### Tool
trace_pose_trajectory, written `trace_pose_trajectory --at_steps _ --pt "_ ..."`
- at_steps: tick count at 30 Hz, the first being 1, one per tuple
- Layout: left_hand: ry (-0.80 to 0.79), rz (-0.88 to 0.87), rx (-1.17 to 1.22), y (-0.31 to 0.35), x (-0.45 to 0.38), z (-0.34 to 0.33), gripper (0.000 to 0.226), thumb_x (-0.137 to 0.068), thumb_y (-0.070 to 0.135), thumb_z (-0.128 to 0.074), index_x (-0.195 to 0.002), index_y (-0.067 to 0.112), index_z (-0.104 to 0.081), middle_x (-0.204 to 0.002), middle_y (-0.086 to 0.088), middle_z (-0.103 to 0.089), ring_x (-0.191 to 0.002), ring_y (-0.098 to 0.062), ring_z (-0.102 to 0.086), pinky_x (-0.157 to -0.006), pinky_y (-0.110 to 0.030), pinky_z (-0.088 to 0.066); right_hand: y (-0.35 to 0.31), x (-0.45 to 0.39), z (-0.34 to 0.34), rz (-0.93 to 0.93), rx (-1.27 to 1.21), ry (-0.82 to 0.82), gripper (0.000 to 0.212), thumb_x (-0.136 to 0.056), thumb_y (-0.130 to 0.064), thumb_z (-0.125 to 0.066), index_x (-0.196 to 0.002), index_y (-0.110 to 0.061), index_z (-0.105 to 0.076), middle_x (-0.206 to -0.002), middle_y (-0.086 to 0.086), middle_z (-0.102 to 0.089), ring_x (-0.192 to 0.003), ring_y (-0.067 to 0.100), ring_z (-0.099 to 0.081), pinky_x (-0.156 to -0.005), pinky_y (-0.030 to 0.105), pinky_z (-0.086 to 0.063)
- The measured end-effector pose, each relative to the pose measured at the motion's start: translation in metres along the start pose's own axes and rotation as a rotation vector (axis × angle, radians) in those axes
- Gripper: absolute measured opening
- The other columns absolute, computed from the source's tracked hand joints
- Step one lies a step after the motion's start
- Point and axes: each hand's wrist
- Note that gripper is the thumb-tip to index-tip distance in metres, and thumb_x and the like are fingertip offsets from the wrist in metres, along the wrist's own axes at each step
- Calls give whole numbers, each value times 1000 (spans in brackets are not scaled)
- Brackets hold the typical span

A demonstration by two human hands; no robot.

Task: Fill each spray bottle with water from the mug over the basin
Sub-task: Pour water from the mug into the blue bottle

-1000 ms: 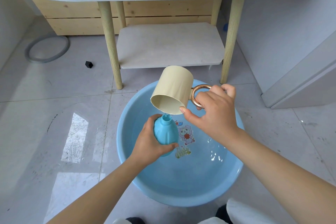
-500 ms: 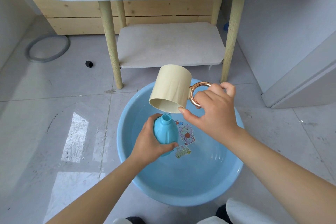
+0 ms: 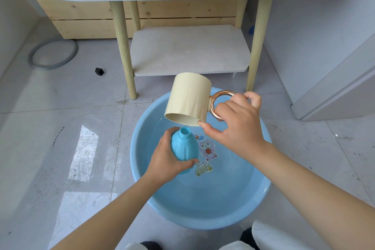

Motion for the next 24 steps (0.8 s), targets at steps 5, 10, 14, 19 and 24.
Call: trace_pose_trajectory --at_steps 5,10,14,19,24 --pt "-3 3 -6 0 0 0 83 -58 35 -88 -120 42 -33 -116 17 -51 -102 -3 -52 -75 -15 -43 0 2 1 -50 5 -25 45 -78 -48 -63 -57 -15 -42 -53 -6 -39 -66 17 -37 -82 35 -29" --pt "3 17 12 -2 2 1 84 -57 33 -89 -118 44 -33 -116 19 -50 -102 -1 -52 -74 -11 -41 8 8 -5 -214 69 -154 41 -78 -52 -57 -61 -23 -34 -52 -11 -37 -62 18 -42 -81 34 -25" --pt "23 39 35 -6 3 0 91 -53 30 -91 -124 42 -35 -120 19 -48 -106 -4 -51 -80 -17 -44 24 26 -14 -224 240 -407 41 -73 -48 -60 -52 -17 -44 -45 -5 -44 -58 23 -48 -79 35 -25" --pt "57 60 37 -5 3 0 91 -52 29 -92 -123 40 -36 -120 17 -43 -105 -4 -48 -82 -15 -39 31 38 -26 -212 428 -746 39 -63 -40 -78 -52 -10 -57 -47 4 -55 -63 24 -54 -80 35 -24" --pt "66 61 9 -3 4 0 83 -52 29 -92 -114 39 -36 -118 14 -41 -103 -4 -46 -84 -18 -36 30 50 -29 -132 452 -934 34 -92 -41 -42 -85 -14 -62 -89 2 -68 -98 20 -48 -91 31 -10"
Point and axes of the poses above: each hand's wrist, its own x-axis away from the middle knuckle, its own z-axis out of the back of the hand, y = z × x
